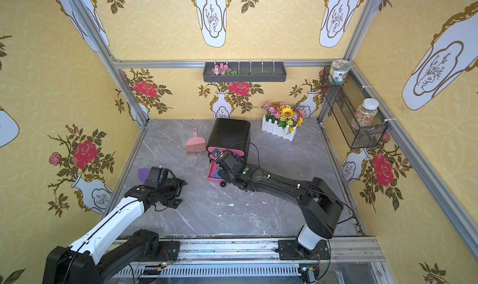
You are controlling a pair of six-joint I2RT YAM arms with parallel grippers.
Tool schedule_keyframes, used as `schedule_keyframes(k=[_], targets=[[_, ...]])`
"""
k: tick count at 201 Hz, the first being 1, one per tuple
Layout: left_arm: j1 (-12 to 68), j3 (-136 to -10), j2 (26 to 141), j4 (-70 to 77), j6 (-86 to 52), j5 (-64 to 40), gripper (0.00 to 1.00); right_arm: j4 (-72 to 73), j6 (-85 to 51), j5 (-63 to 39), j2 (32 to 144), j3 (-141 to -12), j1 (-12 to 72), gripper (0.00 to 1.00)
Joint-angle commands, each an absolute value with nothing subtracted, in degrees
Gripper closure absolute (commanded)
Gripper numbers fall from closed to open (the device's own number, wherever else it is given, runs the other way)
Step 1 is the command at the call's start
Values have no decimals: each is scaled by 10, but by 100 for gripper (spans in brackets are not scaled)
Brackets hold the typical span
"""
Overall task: Put the binder clips in the drawer according to color
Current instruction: Place the binder clip in the drawer, then close the drawer in the storage box.
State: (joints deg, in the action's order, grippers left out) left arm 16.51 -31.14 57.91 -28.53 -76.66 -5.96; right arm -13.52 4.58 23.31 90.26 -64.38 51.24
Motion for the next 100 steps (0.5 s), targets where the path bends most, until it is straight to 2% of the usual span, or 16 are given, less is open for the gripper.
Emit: schedule_keyframes(k=[1, 20, 31, 100], targets=[[205, -304, 602, -156, -695, -86, 23, -127, -48, 220, 855, -620, 504, 22], [246, -302, 631, -80, -659, -91, 32, -142, -87, 211, 813, -596, 492, 21], [267, -315, 658, -65, -632, -84, 34, -150, -108, 200, 786, -581, 482, 21], [388, -468, 877, -129, -401, -7, 53, -182, -187, 177, 654, -505, 434, 21]])
